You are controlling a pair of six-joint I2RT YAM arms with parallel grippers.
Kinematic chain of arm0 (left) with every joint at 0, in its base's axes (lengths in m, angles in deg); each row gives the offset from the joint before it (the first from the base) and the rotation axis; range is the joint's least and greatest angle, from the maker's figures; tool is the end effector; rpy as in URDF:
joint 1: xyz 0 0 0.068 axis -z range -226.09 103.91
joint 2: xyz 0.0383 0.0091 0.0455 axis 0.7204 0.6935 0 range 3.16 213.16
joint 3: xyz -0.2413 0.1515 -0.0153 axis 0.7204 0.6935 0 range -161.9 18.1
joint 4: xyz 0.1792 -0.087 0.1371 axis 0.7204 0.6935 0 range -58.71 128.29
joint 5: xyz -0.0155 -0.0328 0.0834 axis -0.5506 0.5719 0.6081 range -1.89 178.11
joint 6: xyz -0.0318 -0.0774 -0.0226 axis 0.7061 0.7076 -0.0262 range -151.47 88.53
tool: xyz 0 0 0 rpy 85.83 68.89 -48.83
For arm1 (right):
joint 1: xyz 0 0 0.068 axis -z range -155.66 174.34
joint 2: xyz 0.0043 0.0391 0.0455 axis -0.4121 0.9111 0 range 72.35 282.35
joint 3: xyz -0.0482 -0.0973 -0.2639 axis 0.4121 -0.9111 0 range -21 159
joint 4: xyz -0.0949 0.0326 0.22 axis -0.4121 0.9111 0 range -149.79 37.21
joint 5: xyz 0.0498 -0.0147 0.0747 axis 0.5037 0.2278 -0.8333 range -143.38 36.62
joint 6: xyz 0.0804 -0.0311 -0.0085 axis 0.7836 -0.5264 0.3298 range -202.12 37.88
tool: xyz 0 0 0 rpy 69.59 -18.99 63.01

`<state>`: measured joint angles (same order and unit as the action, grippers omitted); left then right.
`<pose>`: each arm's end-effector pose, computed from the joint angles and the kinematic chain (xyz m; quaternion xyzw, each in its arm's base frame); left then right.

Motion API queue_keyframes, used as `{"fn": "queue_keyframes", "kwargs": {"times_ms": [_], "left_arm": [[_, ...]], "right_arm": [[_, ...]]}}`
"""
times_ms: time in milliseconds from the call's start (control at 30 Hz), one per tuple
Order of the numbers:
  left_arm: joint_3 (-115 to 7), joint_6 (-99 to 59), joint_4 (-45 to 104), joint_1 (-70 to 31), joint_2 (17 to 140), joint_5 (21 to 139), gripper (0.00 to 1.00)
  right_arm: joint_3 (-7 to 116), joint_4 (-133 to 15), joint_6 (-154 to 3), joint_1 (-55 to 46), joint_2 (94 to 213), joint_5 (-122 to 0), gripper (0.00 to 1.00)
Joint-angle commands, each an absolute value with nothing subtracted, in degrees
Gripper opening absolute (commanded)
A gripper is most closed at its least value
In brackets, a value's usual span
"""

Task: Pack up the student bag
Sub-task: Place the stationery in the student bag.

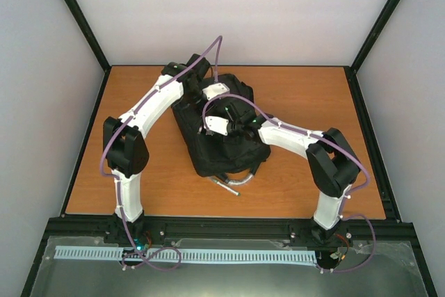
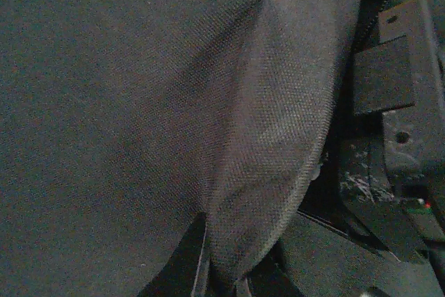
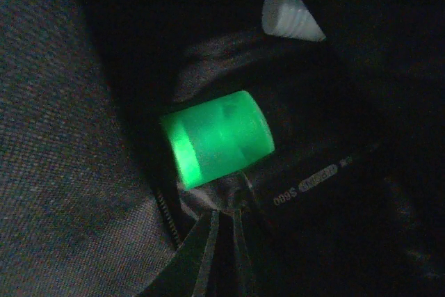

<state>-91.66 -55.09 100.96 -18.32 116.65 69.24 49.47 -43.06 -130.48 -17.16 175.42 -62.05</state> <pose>0.3420 -0.2081 0.2723 0.4445 0.8694 -0.1672 0.1364 0.2929 0.2745 0.1997 -0.6789 0.6434 0.0500 0.3502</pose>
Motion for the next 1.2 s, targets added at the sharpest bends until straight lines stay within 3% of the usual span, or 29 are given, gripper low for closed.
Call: {"fn": "queue_keyframes", "kwargs": {"times_ms": [0,700,1167], "left_arm": [[-92.1,-55.6,102.4,-17.7,112.9,66.8,0.04],[-95.1,-54.5,101.7,-17.7,116.2,65.7,0.04],[-103.6,-50.9,99.7,-17.6,123.2,65.3,0.04]], "right_arm": [[53.6,-49.5,-129.2,-17.7,177.1,-54.1,0.09],[45.0,-39.4,-125.1,-18.1,166.1,-66.5,0.24],[44.9,-29.8,-121.1,-16.8,160.0,-73.4,0.26]]}}
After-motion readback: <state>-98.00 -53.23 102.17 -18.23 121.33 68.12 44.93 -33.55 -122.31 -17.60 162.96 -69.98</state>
